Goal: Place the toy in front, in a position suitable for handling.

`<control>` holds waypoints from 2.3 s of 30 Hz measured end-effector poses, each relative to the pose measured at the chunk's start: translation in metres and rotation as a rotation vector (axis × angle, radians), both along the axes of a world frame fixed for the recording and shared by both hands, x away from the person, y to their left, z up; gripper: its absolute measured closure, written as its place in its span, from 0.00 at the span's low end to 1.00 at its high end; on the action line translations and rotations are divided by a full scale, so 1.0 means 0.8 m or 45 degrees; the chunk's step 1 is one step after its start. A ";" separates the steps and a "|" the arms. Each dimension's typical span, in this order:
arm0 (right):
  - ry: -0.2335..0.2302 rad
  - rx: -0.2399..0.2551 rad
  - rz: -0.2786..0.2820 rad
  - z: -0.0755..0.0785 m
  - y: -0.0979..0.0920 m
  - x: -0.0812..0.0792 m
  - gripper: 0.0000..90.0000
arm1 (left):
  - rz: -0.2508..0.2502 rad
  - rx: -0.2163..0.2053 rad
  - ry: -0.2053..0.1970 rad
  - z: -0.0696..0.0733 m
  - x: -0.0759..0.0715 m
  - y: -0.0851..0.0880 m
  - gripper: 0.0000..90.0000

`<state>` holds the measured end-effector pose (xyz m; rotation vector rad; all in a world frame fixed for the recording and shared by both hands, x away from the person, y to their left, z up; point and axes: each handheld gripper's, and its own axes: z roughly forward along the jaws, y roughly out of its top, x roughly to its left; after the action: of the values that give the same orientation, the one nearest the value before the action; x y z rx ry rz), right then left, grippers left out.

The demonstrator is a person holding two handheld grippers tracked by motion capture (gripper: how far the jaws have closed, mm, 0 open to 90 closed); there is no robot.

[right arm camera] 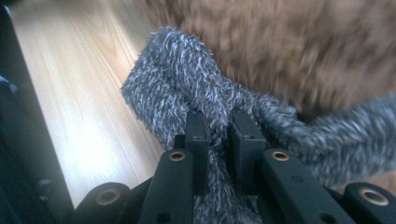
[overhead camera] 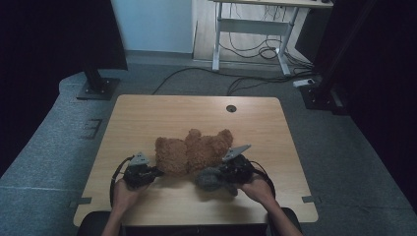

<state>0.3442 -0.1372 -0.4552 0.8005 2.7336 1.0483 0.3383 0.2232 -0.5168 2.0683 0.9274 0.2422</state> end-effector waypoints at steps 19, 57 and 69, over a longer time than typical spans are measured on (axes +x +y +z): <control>-0.157 0.012 -0.036 0.091 0.047 0.062 0.88 | -0.004 -0.009 -0.003 -0.001 0.001 0.001 0.85; -0.158 -0.195 -0.123 0.049 0.077 0.138 0.88 | 0.000 0.009 0.000 -0.001 0.001 0.000 0.87; -0.145 -0.224 -0.230 0.041 0.025 0.136 0.88 | -0.002 0.006 0.007 -0.001 0.002 0.002 0.87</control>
<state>0.4532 -0.1169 -0.4223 0.9083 2.5578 0.7810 0.3396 0.2245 -0.5178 2.0748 0.9296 0.2387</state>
